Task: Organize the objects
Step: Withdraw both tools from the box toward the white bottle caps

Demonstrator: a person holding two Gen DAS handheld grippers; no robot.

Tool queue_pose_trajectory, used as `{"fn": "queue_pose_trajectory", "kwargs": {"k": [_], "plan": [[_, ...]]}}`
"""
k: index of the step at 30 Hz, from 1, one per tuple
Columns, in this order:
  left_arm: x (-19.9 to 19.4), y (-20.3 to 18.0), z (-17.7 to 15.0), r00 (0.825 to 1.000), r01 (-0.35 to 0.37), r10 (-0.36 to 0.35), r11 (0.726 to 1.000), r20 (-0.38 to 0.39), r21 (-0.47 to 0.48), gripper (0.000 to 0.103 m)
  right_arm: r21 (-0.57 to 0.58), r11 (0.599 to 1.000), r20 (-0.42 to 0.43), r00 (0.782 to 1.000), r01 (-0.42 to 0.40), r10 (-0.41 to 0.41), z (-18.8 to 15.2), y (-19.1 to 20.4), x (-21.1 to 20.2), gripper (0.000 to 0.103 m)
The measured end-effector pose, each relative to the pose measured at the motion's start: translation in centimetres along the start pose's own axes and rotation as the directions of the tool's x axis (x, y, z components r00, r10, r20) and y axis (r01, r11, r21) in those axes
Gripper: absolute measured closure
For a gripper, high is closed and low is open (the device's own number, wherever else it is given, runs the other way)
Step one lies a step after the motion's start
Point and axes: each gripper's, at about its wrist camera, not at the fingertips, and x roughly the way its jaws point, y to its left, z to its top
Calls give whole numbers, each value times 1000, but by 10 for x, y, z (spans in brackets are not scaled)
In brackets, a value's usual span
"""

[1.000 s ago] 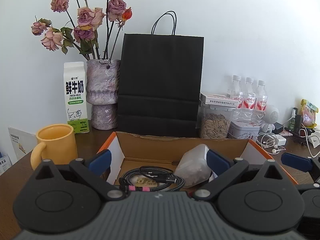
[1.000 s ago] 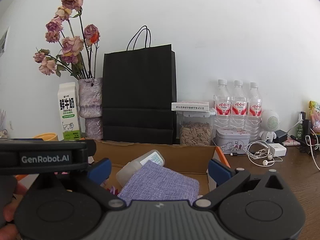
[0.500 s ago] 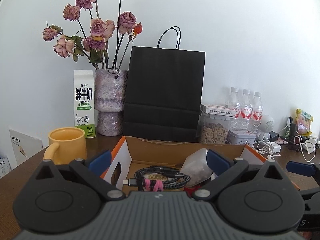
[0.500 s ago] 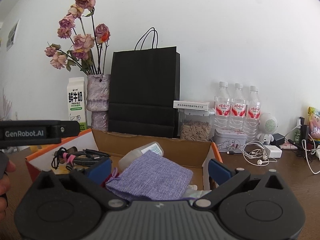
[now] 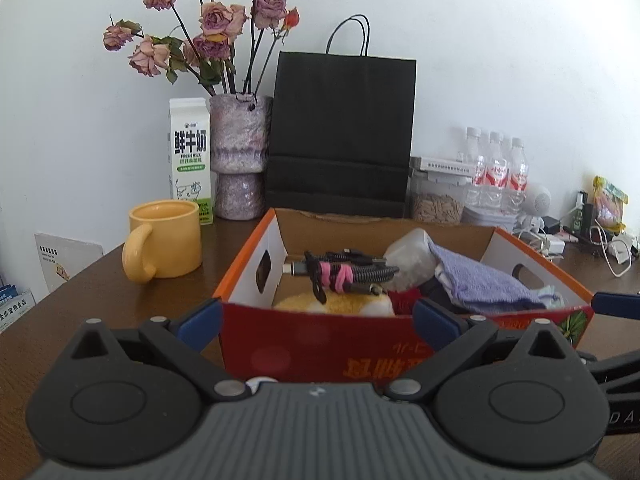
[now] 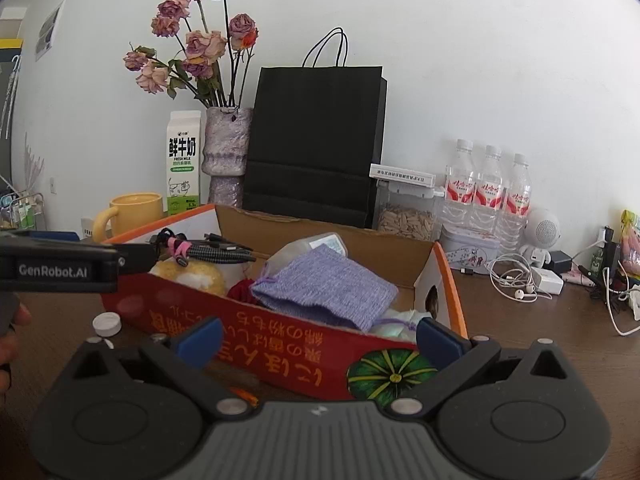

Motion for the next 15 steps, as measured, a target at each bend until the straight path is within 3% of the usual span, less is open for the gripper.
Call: {"fn": "queue_pose_trajectory", "kwargs": {"k": [8, 15], "plan": [[-13, 8, -15, 998, -5, 5, 1000, -65, -3, 0, 43, 999, -85, 996, -20, 23, -18, -2, -14, 0], [-15, 21, -30, 985, 2, -3, 1000, -175, -6, 0, 105, 994, -149, 989, -2, 18, -33, -15, -25, 1]]}}
